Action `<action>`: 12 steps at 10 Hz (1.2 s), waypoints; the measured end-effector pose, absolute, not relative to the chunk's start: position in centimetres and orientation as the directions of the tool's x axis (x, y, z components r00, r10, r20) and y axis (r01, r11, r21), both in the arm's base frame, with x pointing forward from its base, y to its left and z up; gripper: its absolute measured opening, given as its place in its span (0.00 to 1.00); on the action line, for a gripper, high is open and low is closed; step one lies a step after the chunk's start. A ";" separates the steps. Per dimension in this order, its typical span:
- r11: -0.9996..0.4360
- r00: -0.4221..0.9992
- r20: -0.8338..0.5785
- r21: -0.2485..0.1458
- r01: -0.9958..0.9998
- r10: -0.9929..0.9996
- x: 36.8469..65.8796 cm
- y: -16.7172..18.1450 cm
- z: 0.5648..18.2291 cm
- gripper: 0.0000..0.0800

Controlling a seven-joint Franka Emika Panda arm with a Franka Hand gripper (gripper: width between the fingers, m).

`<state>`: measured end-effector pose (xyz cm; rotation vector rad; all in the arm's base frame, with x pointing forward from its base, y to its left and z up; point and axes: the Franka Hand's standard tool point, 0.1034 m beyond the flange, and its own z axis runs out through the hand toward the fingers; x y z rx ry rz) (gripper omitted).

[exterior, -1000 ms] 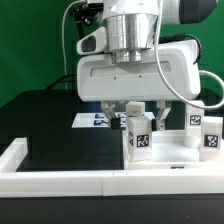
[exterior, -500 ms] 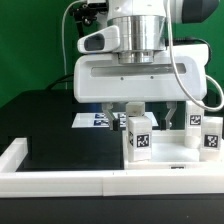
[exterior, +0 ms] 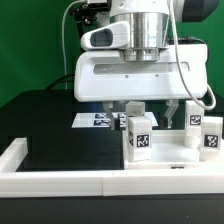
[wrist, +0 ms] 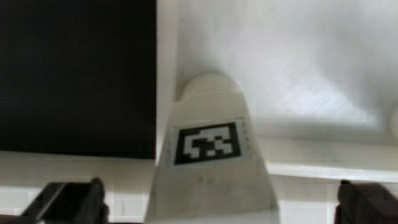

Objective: Assemble square table

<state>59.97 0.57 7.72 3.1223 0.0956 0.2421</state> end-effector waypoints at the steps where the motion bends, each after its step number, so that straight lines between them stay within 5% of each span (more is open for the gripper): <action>1: -0.998 0.986 0.154 0.013 0.060 0.061 60.0 0.6 7.7 0.65; 3: -0.998 0.986 0.153 0.013 0.059 0.060 60.0 0.6 7.7 0.36; 6: -0.999 0.987 0.154 0.009 0.037 0.037 60.0 0.6 7.7 0.36; 12: -0.790 0.776 0.148 -0.099 -0.606 -0.614 59.8 0.9 7.6 0.36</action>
Offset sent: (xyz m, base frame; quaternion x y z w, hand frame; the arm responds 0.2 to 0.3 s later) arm 0.0000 0.0000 0.0000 0.0000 0.0000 0.0650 0.9979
